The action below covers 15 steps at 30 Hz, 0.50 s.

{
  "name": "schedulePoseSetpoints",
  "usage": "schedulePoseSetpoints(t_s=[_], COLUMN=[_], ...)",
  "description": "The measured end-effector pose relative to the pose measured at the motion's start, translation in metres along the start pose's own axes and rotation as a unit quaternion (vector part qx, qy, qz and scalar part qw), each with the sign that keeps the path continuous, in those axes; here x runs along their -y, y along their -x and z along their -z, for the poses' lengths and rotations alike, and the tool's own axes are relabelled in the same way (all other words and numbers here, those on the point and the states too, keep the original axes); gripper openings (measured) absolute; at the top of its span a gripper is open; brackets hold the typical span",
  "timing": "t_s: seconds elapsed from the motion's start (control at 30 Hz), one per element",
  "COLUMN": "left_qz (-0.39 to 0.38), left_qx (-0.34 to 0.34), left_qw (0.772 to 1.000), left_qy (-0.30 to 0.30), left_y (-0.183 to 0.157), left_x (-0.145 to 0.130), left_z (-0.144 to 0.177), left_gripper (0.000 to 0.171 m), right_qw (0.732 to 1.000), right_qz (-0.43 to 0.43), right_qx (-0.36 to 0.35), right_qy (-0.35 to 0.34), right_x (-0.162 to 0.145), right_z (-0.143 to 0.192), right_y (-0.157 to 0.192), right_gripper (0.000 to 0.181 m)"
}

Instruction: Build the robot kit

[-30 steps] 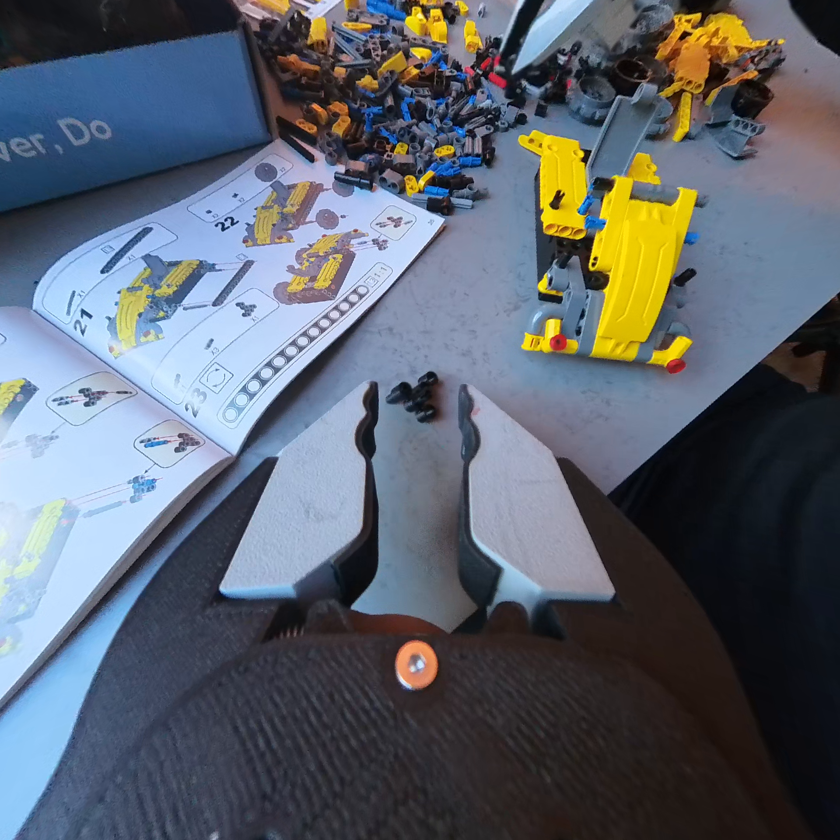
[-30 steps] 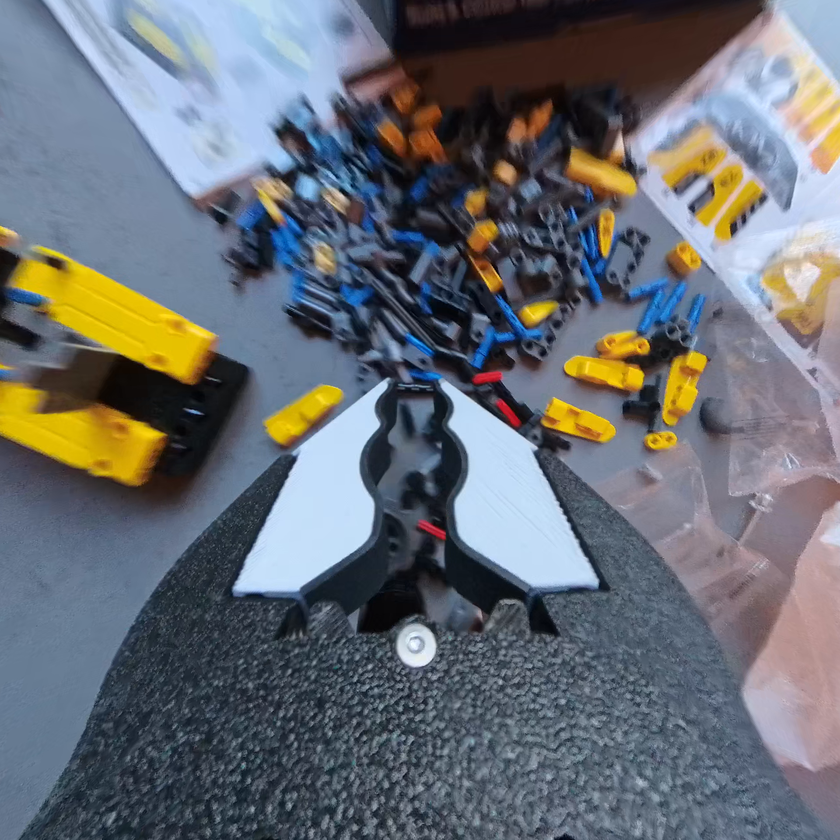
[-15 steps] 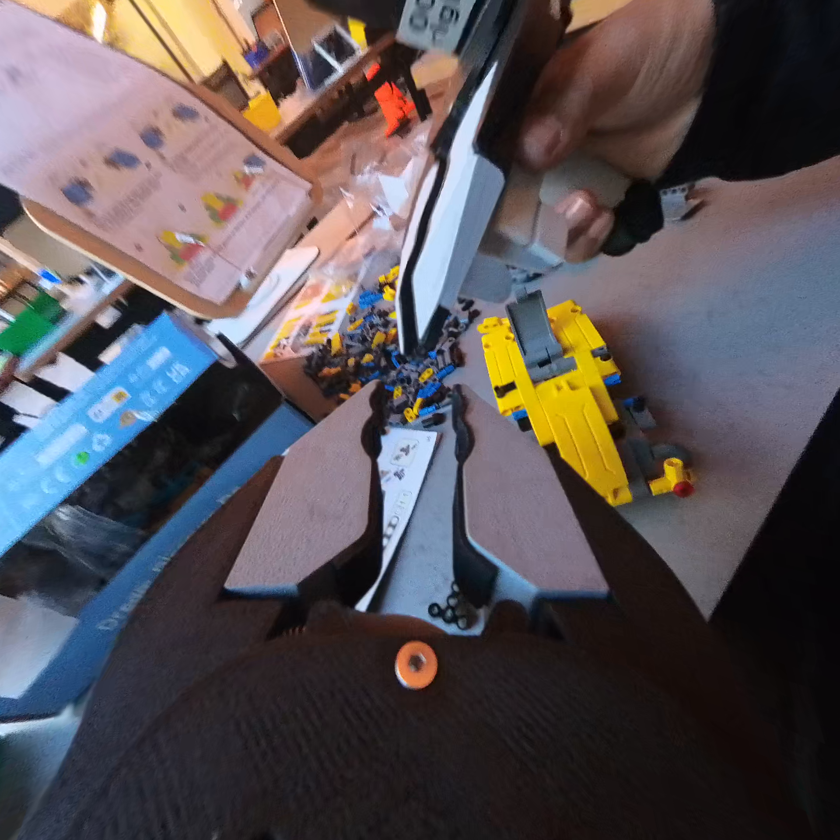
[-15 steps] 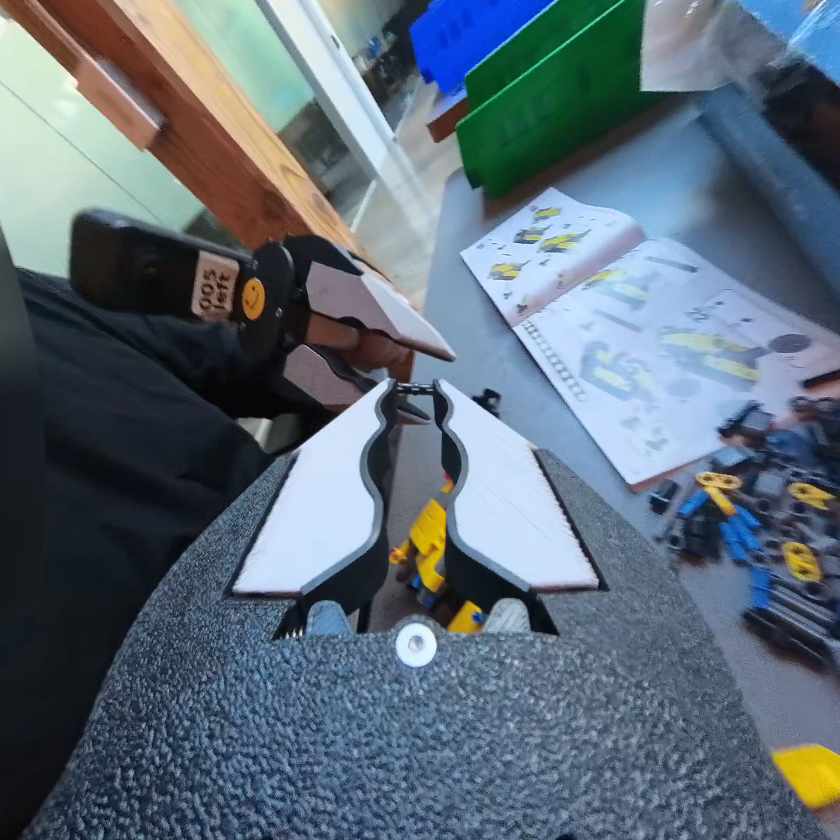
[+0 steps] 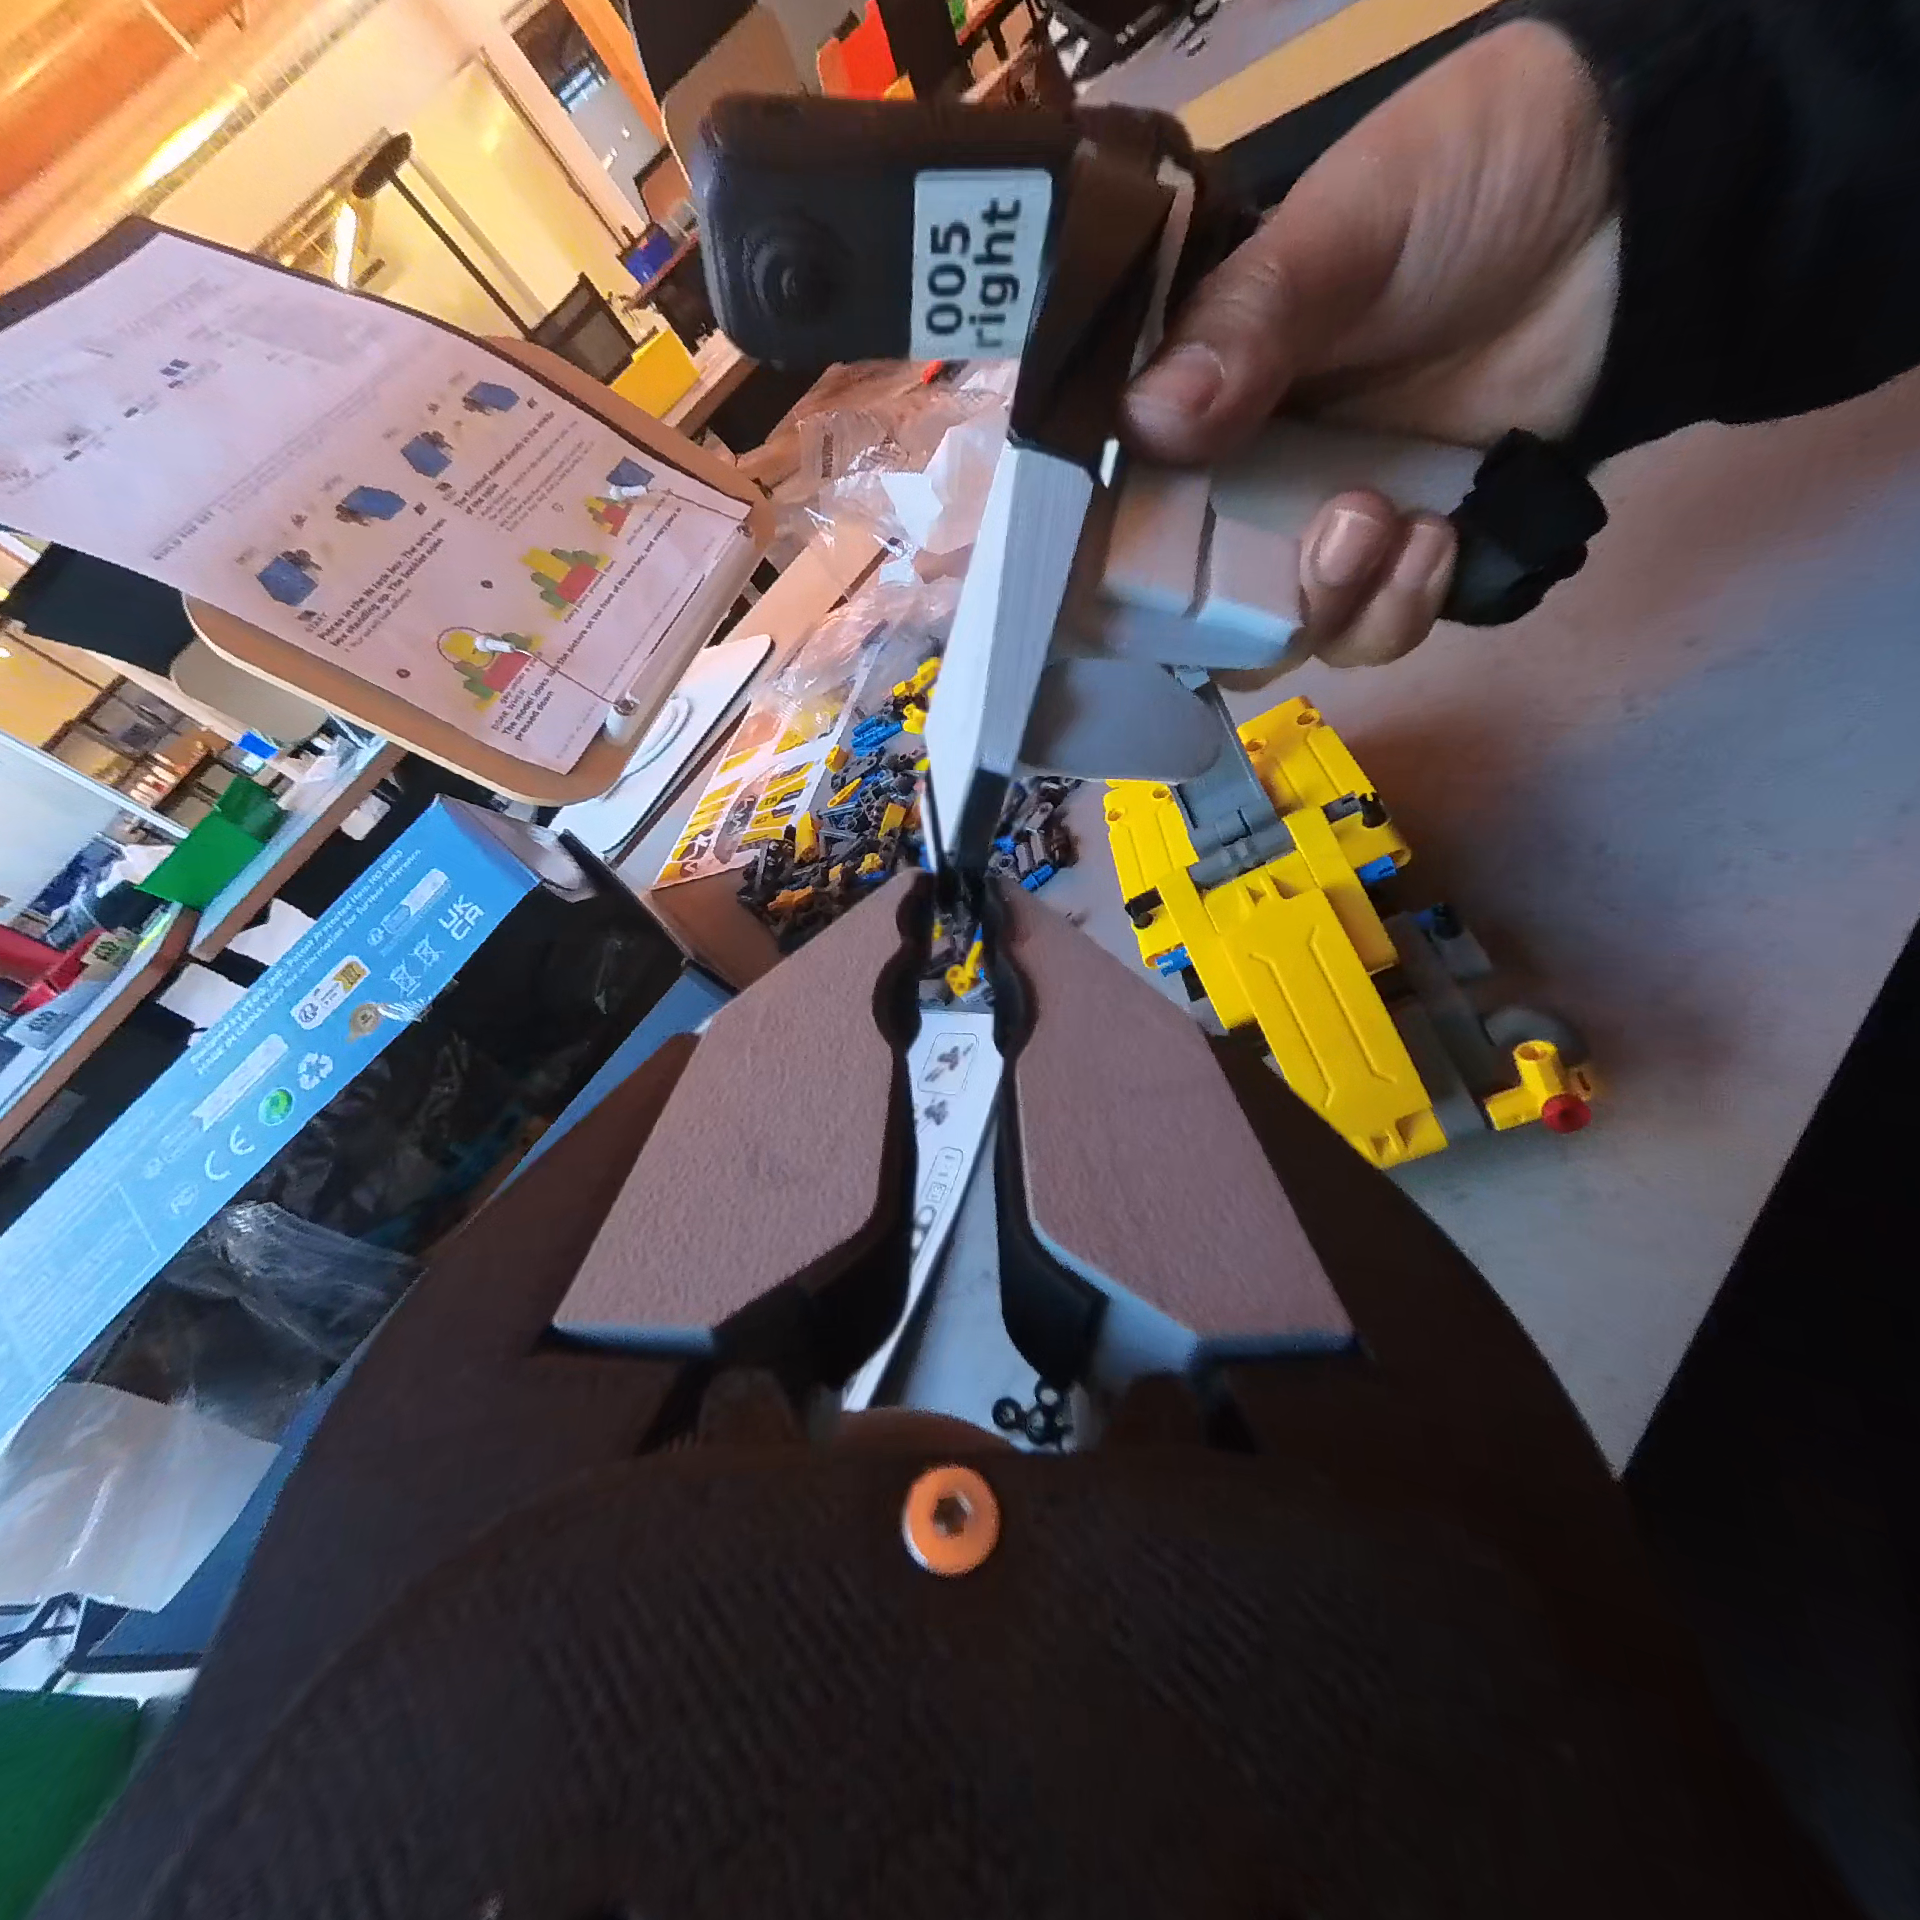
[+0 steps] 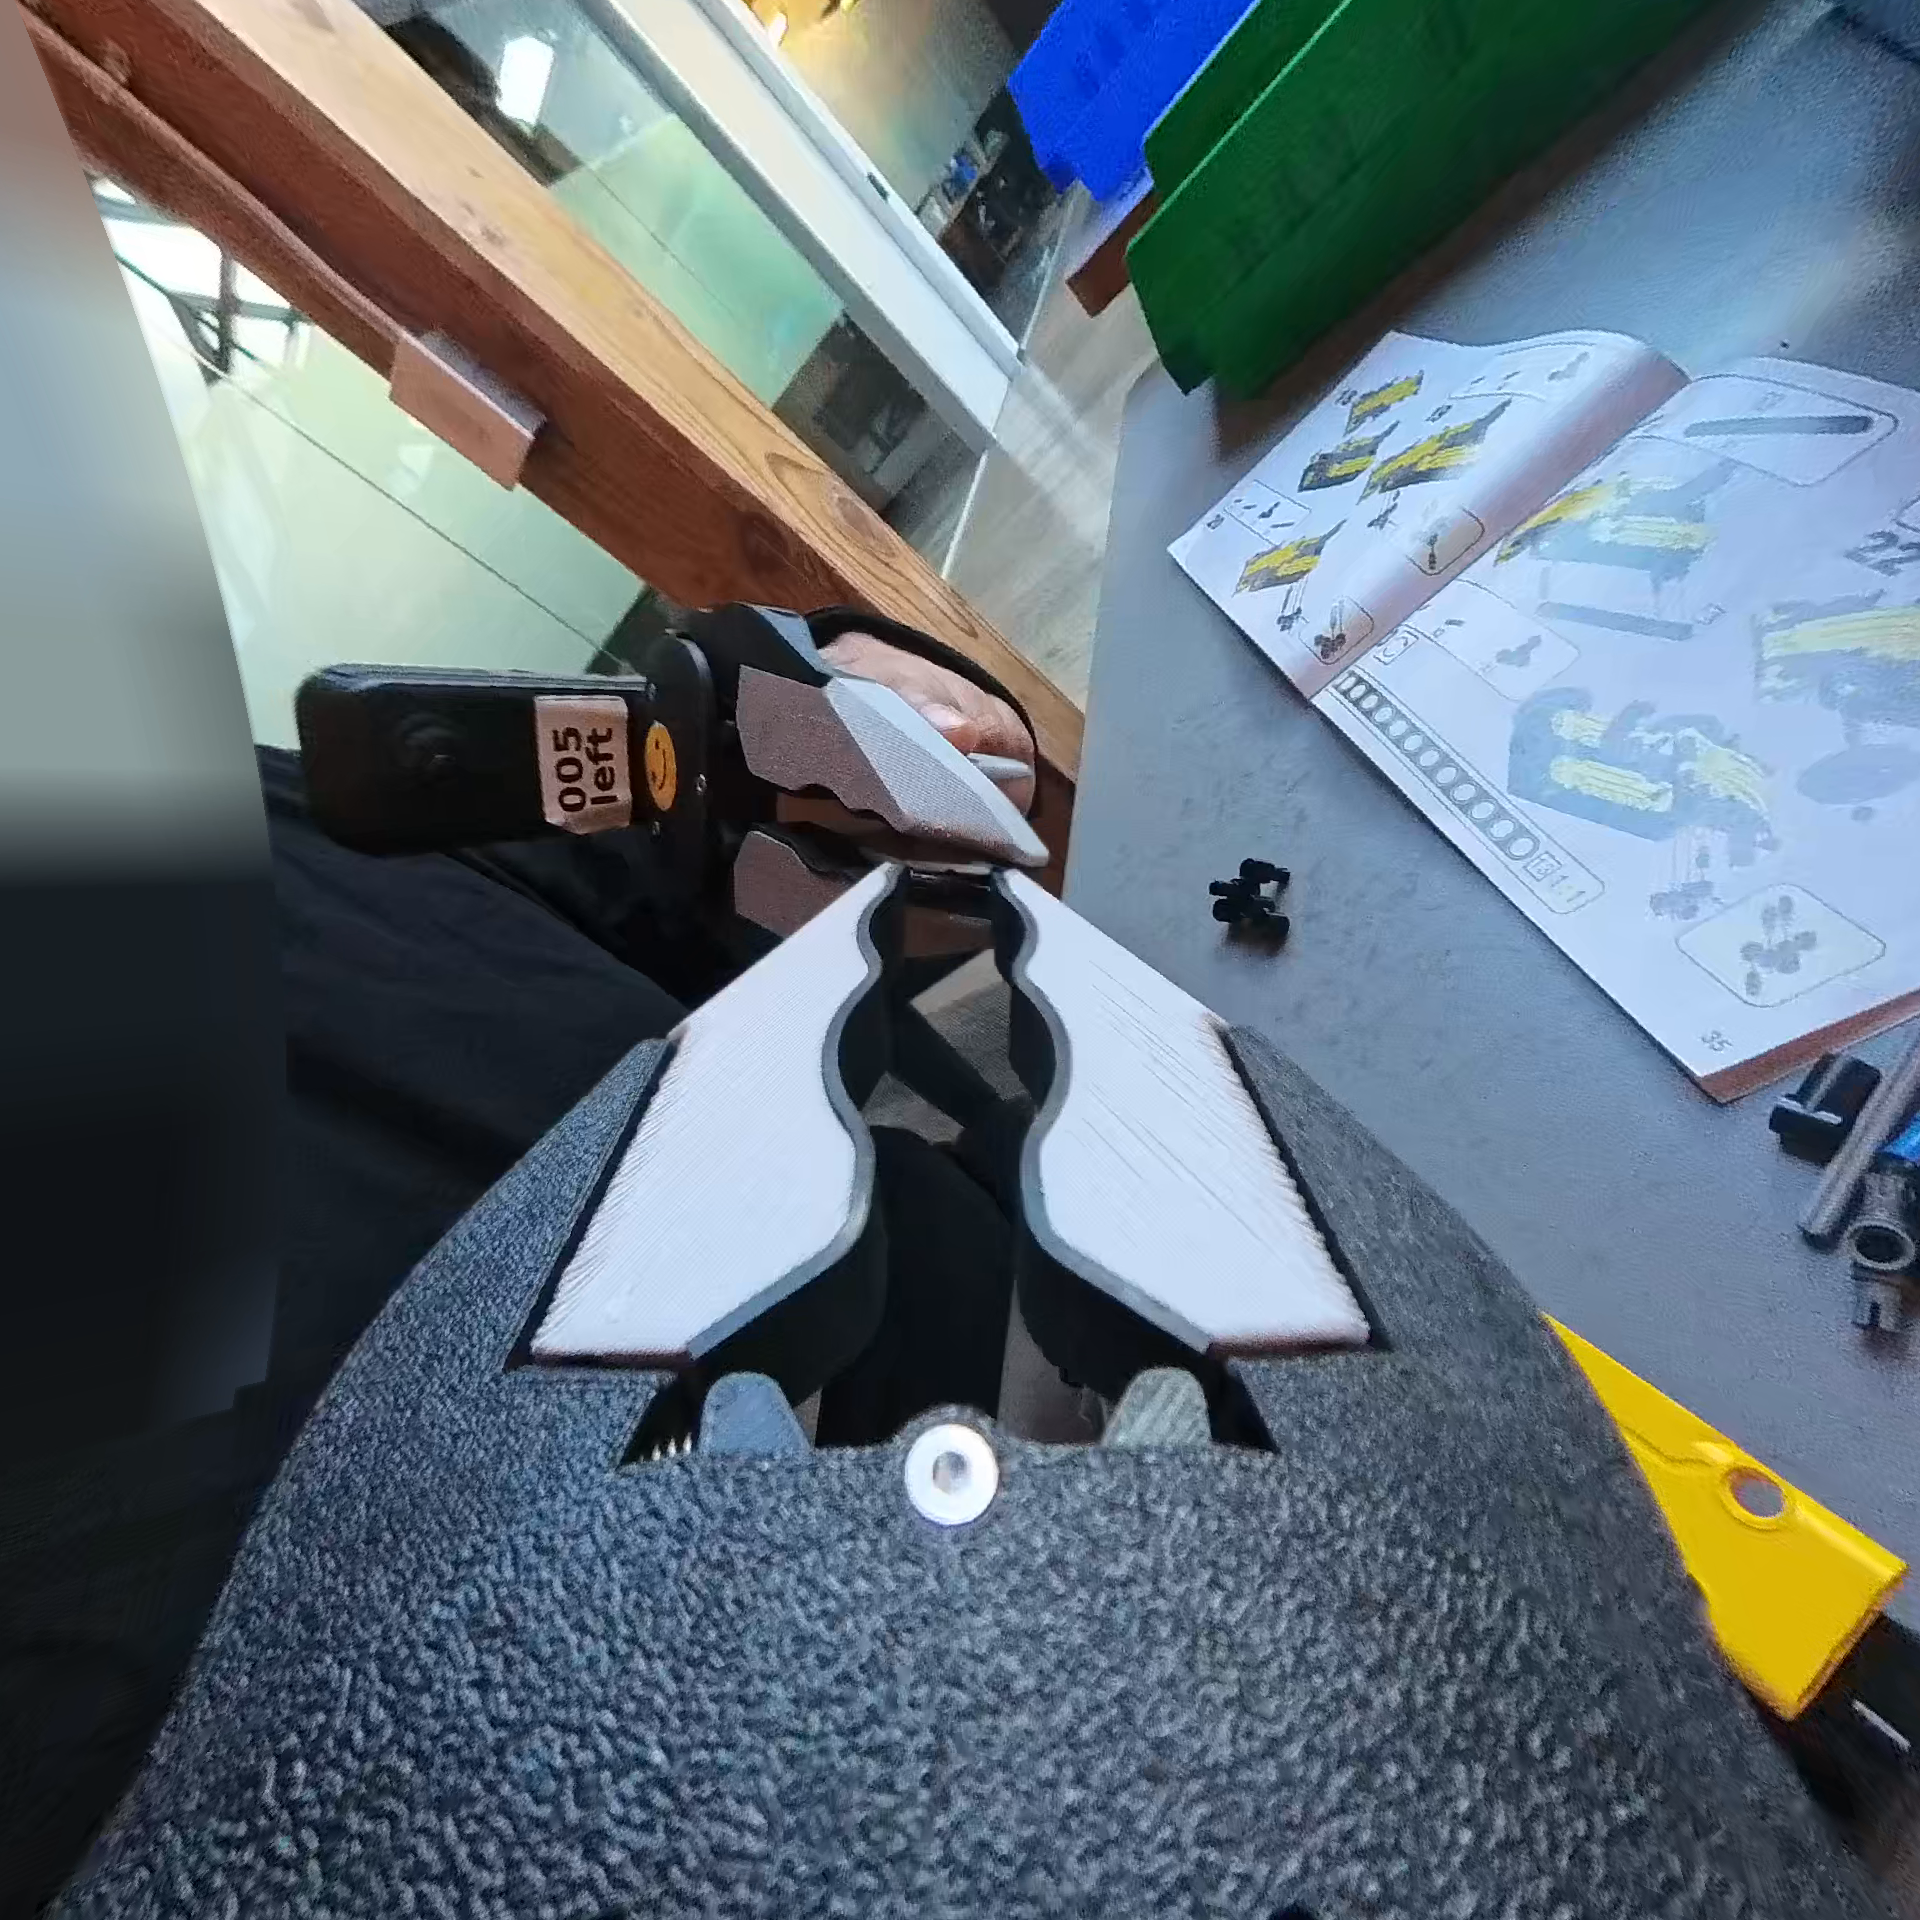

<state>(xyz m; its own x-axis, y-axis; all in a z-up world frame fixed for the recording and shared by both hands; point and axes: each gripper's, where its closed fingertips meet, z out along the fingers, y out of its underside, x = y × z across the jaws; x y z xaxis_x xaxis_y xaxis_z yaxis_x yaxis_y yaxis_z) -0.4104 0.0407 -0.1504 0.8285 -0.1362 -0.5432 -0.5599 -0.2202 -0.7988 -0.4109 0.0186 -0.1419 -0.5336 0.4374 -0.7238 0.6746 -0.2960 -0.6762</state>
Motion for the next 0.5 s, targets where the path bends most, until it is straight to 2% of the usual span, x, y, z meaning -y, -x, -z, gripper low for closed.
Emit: schedulePoseSetpoints(t_s=[0.13, 0.3, 0.5], left_qz=[0.011, 0.042, 0.014], left_qx=[0.001, 0.031, 0.067], left_qw=[1.0, 0.999, 0.998], left_qy=[-0.005, -0.001, 0.01], left_y=[0.0002, 0.0042, 0.0056], left_x=[0.0019, 0.0002, 0.0002], left_z=[0.0016, -0.0009, -0.0058], left_gripper=[0.005, 0.005, 0.005], right_qw=[1.0, 1.0, 0.999], right_qz=[0.017, -0.006, -0.021], right_qx=[-0.016, -0.019, -0.014], right_qy=[0.017, 0.002, -0.025], right_x=[0.0005, 0.0042, 0.0083], right_z=[0.0001, 0.0, 0.0054], right_y=[0.0025, -0.002, -0.0039], right_gripper=[0.016, 0.016, 0.016])
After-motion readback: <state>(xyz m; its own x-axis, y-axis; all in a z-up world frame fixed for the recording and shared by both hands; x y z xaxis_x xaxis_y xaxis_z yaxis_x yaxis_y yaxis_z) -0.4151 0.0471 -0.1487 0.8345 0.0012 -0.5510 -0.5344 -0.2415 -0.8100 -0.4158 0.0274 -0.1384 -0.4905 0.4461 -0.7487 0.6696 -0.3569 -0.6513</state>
